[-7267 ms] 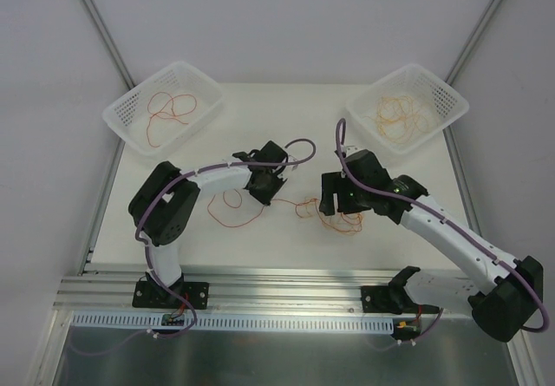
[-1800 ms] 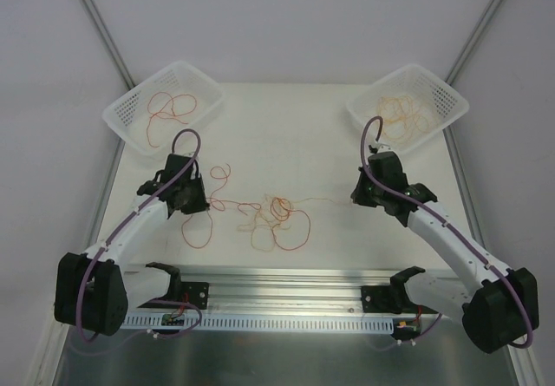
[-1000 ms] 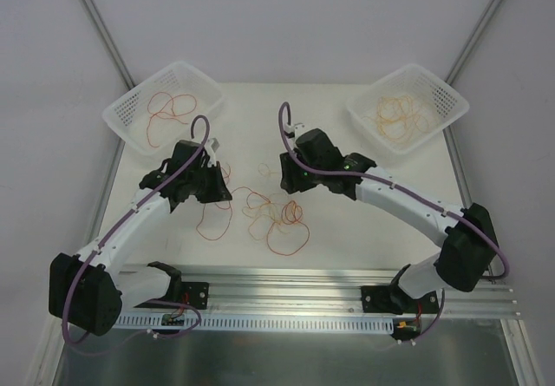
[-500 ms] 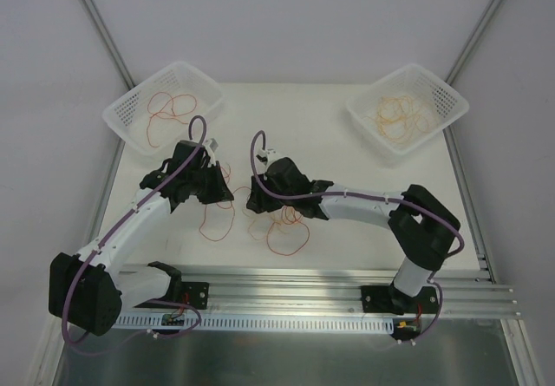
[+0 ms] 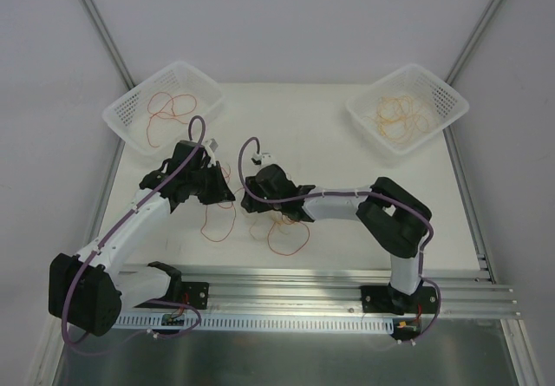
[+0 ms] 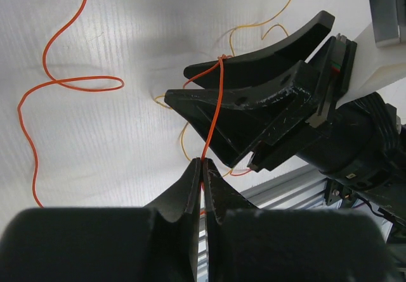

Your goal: Untangle the cables

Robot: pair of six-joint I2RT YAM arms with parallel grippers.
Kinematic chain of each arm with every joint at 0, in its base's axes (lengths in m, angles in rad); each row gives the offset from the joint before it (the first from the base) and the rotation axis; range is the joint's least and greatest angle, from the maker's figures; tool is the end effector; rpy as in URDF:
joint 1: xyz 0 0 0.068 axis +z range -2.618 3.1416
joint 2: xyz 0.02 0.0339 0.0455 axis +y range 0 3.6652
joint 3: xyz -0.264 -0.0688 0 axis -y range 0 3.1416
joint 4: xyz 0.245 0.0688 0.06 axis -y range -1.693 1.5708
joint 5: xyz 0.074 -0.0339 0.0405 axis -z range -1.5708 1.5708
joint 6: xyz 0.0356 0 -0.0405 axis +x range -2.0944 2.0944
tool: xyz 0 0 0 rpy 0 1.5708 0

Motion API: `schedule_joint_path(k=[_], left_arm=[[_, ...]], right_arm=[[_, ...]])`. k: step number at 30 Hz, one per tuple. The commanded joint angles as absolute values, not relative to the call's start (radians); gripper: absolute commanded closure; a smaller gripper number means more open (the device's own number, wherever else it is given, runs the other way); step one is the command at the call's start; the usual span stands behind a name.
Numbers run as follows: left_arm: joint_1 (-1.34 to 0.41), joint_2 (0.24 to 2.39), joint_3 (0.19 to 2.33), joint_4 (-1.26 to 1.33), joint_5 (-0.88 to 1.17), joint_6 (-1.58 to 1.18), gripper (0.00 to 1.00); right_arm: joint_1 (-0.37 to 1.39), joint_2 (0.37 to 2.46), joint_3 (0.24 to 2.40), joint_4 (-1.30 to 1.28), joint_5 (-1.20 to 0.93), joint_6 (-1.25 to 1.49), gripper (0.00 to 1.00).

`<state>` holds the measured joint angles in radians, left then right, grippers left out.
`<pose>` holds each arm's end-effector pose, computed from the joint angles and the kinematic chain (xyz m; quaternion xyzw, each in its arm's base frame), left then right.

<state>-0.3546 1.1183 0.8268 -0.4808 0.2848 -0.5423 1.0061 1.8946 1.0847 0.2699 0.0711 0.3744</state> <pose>0.2159 -0.0906 0.2625 -0.0305 0.9132 -0.2847 0.2900 0.2217 0.3453 0.1714 -0.2535 0.8320 0.2898 0.3995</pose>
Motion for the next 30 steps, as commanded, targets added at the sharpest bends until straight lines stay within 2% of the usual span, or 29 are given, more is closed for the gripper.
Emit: schedule_joint_path(k=[1,4,5,8,14,22,25,30], left_arm=[[-0.365,1.094,0.822,-0.489,0.311,-0.561,1.0],[-0.367,1.094,0.816,-0.489,0.293,-0.552,1.0],[-0.367,1.094,0.813,-0.489,0.278,-0.549,1.0],[-0.367,1.088,0.795,-0.491,0.242,-0.528,1.0],[-0.36,1.055,0.721,-0.497,0.164,-0.494,1.0],[-0.36,0.927,0.65,-0.505,0.143,-0.449,1.0],[-0.36,0.885,0.635,-0.517,0.149,-0.446,1.0],[-0.377,0.813,0.643,-0.508,0.338,-0.34,1.0]], right_arm=[[1.012,1.913,1.134,0.353,0.084,0.394,0.59],[1.011,1.896,1.126,0.361,0.061,0.384,0.73],[1.011,1.887,1.123,0.353,0.057,0.382,0.85],[1.003,1.797,1.08,0.327,0.048,0.351,0.99],[0.922,1.614,1.063,0.158,-0.135,0.295,0.99],[0.738,1.583,1.152,0.009,-0.431,0.359,1.0],[0.678,1.574,1.16,0.005,-0.463,0.403,0.99],[0.617,1.603,1.218,-0.122,-0.413,0.443,0.99]])
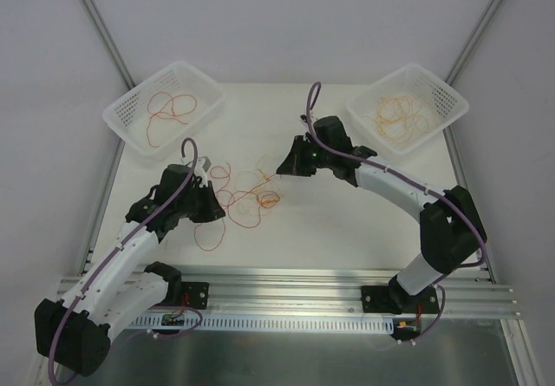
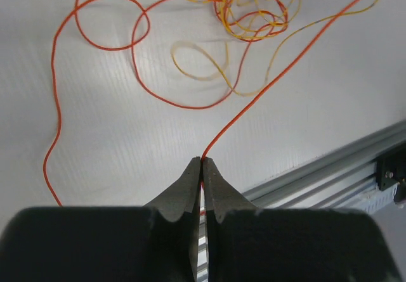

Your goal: Untangle the cables

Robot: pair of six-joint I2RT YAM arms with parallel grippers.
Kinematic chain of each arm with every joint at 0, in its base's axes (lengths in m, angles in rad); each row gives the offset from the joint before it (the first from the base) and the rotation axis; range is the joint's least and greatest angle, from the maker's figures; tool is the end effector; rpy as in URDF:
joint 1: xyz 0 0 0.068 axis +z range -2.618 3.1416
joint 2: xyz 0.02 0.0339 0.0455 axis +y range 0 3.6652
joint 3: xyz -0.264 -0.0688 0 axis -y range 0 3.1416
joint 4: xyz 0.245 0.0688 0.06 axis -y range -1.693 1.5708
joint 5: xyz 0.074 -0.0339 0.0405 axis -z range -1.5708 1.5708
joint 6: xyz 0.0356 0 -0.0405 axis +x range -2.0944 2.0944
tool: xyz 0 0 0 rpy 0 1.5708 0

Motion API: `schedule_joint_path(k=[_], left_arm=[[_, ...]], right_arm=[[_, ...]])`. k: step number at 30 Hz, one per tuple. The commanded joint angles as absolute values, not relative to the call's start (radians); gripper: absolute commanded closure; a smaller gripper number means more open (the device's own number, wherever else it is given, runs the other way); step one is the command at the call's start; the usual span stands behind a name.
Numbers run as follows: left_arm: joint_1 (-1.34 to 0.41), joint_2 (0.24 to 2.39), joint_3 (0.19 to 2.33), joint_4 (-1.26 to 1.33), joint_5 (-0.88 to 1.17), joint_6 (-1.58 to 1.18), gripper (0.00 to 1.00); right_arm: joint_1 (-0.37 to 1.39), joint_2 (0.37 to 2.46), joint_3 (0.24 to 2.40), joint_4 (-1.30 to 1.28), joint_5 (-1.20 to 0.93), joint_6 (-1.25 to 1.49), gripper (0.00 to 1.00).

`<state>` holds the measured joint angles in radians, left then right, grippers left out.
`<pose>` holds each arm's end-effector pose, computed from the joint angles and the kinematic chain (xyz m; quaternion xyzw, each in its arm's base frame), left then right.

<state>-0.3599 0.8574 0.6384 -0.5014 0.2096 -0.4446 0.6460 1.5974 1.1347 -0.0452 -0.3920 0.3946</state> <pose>0.1670 -0.0707 0.2467 0.0048 0.9070 -0.2483 0.3402 0.2844 0.2315 0.2697 -0.2039 0.8265 0.3928 0.3478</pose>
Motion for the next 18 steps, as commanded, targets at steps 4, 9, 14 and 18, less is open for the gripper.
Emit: schedule_joint_path(k=[4,9,14,18], left_arm=[[-0.435,0.766,0.667,-0.489,0.466,-0.255,1.0],[-0.462,0.72,0.728,-0.489,0.548,-0.232,1.0],[-0.462,0.669,0.765,-0.491,0.577,-0.216,1.0],[-0.462,0.676,0.772,-0.491,0.643,-0.204,1.0]], right_arm=[[0.614,1.686,1.294,-0.166,-0.416,0.489,0.99],[0.575,1.704,1.307,-0.254,-0.307,0.506,0.99],[0.451,1.629,1.203,-0.299,-0.224,0.517,0.99],[0.316,1.566,1.187,-0.36,-0.227,0.49,0.99]])
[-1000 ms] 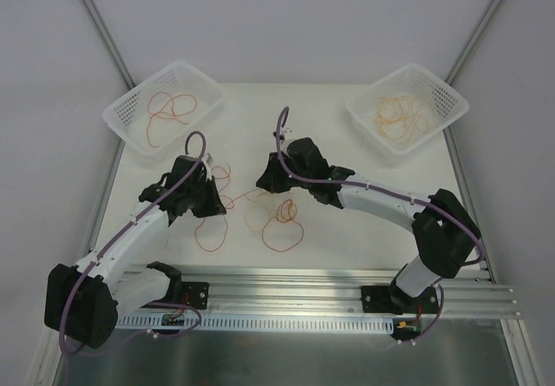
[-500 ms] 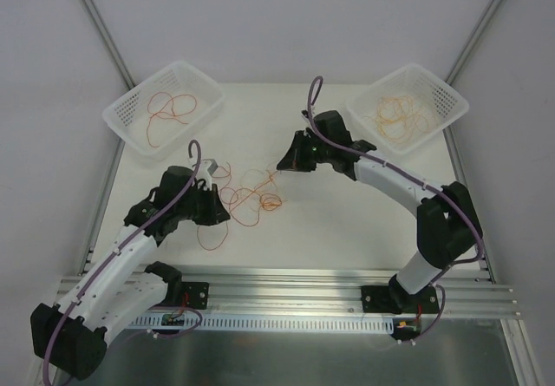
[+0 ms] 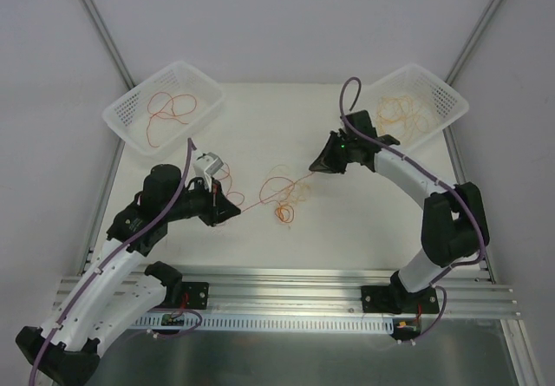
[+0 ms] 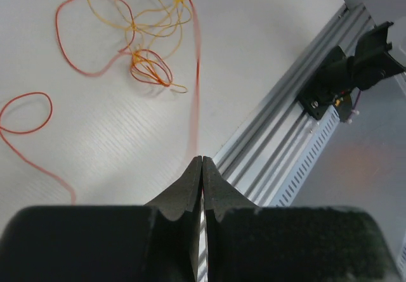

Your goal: Untangle the cables

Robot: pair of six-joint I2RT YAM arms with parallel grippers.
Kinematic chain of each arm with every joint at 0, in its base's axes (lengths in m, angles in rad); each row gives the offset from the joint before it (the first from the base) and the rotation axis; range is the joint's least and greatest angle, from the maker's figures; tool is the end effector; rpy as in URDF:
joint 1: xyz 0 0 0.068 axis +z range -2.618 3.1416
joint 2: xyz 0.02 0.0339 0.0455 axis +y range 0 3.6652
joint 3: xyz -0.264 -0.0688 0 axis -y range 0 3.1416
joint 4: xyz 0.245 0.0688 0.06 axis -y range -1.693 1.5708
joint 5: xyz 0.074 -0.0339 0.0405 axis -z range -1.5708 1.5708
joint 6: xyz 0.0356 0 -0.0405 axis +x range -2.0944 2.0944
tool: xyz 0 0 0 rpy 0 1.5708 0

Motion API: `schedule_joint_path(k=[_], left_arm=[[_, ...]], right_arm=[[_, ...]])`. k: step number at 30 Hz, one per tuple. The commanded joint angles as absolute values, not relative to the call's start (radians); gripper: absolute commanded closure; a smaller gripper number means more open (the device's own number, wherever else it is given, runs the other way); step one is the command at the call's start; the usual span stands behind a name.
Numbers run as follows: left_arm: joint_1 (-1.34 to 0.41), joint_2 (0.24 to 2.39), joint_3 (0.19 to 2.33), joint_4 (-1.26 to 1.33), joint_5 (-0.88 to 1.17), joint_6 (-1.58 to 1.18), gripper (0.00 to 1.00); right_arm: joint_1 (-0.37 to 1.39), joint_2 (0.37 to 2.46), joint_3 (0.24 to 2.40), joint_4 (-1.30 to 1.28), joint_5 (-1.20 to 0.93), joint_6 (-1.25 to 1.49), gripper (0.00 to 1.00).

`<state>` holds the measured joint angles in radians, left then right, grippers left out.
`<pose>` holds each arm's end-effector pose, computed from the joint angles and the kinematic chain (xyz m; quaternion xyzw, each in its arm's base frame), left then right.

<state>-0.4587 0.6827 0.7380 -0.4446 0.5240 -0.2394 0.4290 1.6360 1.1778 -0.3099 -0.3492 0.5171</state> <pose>0.1297 -0.0839 0.3137 0.2312 0.7816 -0.3861 0.4320 0.3230 0.1611 0.2477 -0.0279 0.9086 0.3176 0.2696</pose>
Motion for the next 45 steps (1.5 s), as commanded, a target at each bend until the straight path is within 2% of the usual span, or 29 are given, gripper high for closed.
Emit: schedule_joint_path(k=[1,4,6,9,10,11,13,15,16,17,18,22,23,26,27,30,36,45], left_arm=[[-0.462,0.687,0.772,-0.491,0.673,-0.196,1.0],[-0.462,0.725,0.775,-0.491,0.672,-0.19,1.0],[-0.462,0.755,0.787,-0.489,0.632,-0.196,1.0],[-0.462,0.816,0.811,-0.489,0.578,-0.233,1.0],[-0.462,0.833,0.816,-0.488,0.571,-0.242,1.0],[-0.462,0.853,0.821,-0.485,0.568,-0.258,1.0],[-0.462,0.908,0.824,-0.48,0.554,-0.27,1.0],[-0.46,0.949,0.825,-0.451,0.564,-0.279,1.0],[-0.463,0.959,0.825,-0.437,0.566,-0.284,0.95],[-0.465,0.969,0.822,-0.41,0.566,-0.285,0.8],[-0.472,0.992,0.825,-0.4,0.566,-0.282,0.74],[-0.517,1.08,0.836,-0.356,0.529,-0.264,0.56],[-0.529,1.119,0.839,-0.345,0.509,-0.25,0.47],[-0.606,1.192,0.845,-0.273,0.453,-0.194,0.31],[-0.624,1.212,0.856,-0.247,0.437,-0.175,0.2],[-0.69,1.287,0.876,-0.183,0.393,-0.101,0.09],[-0.749,1.414,0.882,-0.08,0.31,0.044,0.08],[-0.761,1.563,0.894,-0.003,0.296,0.212,0.19]], right_arm=[[0.308,1.577,1.21,-0.394,-0.236,0.45,0.99],[0.31,1.606,1.299,-0.5,-0.236,0.393,0.97],[0.313,1.602,1.302,-0.512,-0.238,0.39,0.91],[0.316,1.571,1.264,-0.503,-0.251,0.361,0.72],[0.324,1.562,1.259,-0.505,-0.252,0.342,0.59],[0.33,1.54,1.255,-0.511,-0.249,0.297,0.53],[0.36,1.519,1.252,-0.554,-0.203,0.255,0.44],[0.385,1.467,1.241,-0.586,-0.167,0.206,0.39],[0.39,1.444,1.224,-0.595,-0.129,0.196,0.37],[0.393,1.421,1.215,-0.607,-0.106,0.192,0.37],[0.399,1.376,1.206,-0.614,-0.068,0.181,0.36],[0.439,1.304,1.166,-0.606,-0.08,0.112,0.36],[0.454,1.301,1.152,-0.601,-0.096,0.097,0.36],[0.474,1.31,1.126,-0.58,-0.169,0.04,0.37],[0.482,1.312,1.103,-0.569,-0.195,0.035,0.37],[0.486,1.328,1.071,-0.528,-0.248,0.041,0.37],[0.486,1.333,1.026,-0.469,-0.278,0.081,0.37],[0.485,1.296,0.968,-0.422,-0.288,0.106,0.37]])
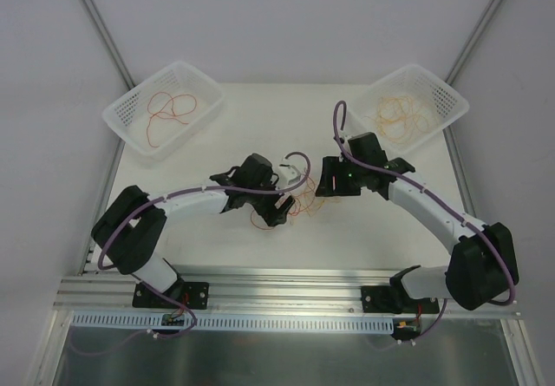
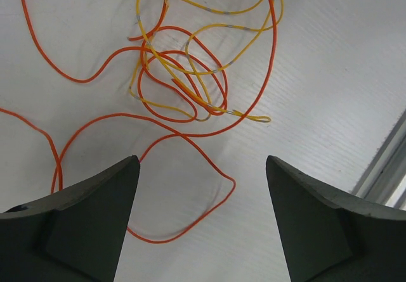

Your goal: Untangle the cables

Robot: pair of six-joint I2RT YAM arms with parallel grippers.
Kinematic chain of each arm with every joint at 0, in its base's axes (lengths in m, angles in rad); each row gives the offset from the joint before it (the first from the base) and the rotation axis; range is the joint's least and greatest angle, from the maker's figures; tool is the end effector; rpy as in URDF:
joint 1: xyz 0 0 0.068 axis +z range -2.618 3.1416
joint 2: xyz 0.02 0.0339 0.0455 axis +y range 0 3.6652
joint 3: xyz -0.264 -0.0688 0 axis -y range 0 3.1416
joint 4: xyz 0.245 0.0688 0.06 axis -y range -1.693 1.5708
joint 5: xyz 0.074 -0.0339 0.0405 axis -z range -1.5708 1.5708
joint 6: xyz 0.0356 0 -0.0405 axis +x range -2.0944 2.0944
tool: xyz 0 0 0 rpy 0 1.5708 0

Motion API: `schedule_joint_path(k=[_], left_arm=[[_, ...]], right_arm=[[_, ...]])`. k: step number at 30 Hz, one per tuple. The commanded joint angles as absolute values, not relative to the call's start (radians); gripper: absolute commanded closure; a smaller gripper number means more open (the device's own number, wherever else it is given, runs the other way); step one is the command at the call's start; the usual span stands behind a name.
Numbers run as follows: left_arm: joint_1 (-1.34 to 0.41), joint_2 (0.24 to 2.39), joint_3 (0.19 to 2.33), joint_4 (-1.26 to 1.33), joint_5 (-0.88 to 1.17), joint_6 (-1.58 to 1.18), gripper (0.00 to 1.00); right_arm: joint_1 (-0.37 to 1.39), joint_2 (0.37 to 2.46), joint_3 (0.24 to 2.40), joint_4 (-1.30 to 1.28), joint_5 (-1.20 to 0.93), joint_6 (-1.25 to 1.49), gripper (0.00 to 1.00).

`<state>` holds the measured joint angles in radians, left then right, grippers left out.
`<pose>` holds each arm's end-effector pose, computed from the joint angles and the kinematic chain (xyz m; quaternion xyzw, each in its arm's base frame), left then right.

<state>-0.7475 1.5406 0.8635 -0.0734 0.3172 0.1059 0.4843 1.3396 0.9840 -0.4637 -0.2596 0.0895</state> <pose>0.2267 -0.2253 0.1971 0.4321 0.7983 -0.2616 0.3280 0.2472 0.1404 0.2622 -0.2275 0.8952 0.2185 0.3149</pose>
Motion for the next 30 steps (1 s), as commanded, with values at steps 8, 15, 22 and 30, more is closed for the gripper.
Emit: schedule_joint_path(k=[8,15,22,30], left_arm=[[-0.778,1.666,0.914,0.058,0.272,0.344,0.23],[-0.778,1.733,0.943,0.058,0.29,0.368,0.59],[-0.781,1.657,0.902,0.049,0.353,0.319,1.0],[-0.781,1.563,0.861,0.006,0.37,0.273,1.0]], right_arm=[[0.486,1.276,0.94,-0.413,-0.298,0.117,0.37],[0.486,1.266,0.948,-0.41,-0.291,0.117,0.37],[0.488,1.301,0.951,-0.377,-0.278,0.103,0.37],[0.486,1.407,0.982,-0.321,-0.253,0.06,0.36]])
